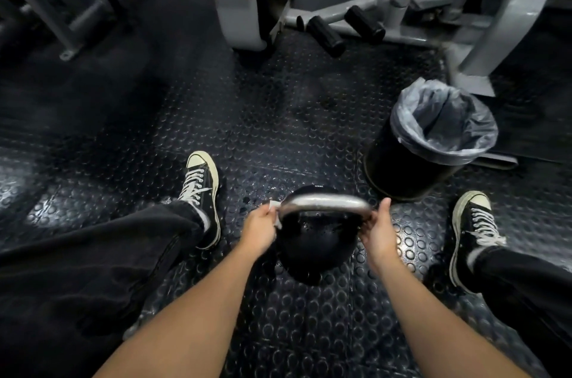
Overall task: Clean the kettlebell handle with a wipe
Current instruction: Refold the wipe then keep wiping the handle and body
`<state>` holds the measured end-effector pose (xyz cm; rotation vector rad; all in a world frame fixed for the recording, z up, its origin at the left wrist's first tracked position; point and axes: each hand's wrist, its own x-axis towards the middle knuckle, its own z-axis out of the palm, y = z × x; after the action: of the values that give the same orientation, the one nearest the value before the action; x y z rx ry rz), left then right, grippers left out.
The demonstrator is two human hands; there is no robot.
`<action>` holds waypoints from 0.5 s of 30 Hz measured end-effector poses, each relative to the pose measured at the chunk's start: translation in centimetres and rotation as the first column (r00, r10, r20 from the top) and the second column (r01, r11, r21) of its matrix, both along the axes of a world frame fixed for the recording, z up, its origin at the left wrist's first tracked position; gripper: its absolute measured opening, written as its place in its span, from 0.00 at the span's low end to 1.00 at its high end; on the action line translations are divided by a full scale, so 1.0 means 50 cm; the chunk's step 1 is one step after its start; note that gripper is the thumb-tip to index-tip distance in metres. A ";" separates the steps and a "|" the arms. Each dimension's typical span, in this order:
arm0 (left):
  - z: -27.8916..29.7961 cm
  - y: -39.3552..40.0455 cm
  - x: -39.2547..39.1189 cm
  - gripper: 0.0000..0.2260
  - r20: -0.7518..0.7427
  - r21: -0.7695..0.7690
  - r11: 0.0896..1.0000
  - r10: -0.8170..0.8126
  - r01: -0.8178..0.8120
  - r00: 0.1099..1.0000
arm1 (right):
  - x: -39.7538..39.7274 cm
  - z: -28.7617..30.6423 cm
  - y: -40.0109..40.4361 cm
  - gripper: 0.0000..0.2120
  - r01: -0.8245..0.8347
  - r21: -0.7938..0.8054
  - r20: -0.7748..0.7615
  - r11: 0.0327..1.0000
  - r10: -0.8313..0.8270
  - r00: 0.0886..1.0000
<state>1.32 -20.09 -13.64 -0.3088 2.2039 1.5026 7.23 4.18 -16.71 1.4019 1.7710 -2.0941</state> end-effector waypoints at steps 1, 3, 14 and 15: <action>0.001 0.003 -0.008 0.16 0.011 -0.017 1.000 -0.015 0.016 1.000 | -0.001 -0.011 0.004 0.56 -0.004 -0.002 0.002 1.000 0.004 1.000; 0.000 0.003 -0.021 0.15 0.039 -0.017 1.000 -0.022 0.023 0.999 | -0.001 -0.024 0.010 0.57 -0.001 -0.012 0.009 1.000 0.001 1.000; 0.007 -0.002 -0.015 0.16 0.018 -0.061 0.997 -0.050 0.051 0.999 | 0.004 0.052 -0.024 0.58 -0.038 -0.037 -0.082 0.999 0.034 0.996; 0.012 -0.002 -0.018 0.15 0.011 -0.038 0.998 -0.053 0.054 0.999 | 0.005 0.058 -0.025 0.56 -0.042 -0.041 -0.087 0.998 0.038 0.995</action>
<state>0.43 -20.18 -13.04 -0.2670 2.2171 1.4294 7.46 2.92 -13.81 1.2732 1.7569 -2.1896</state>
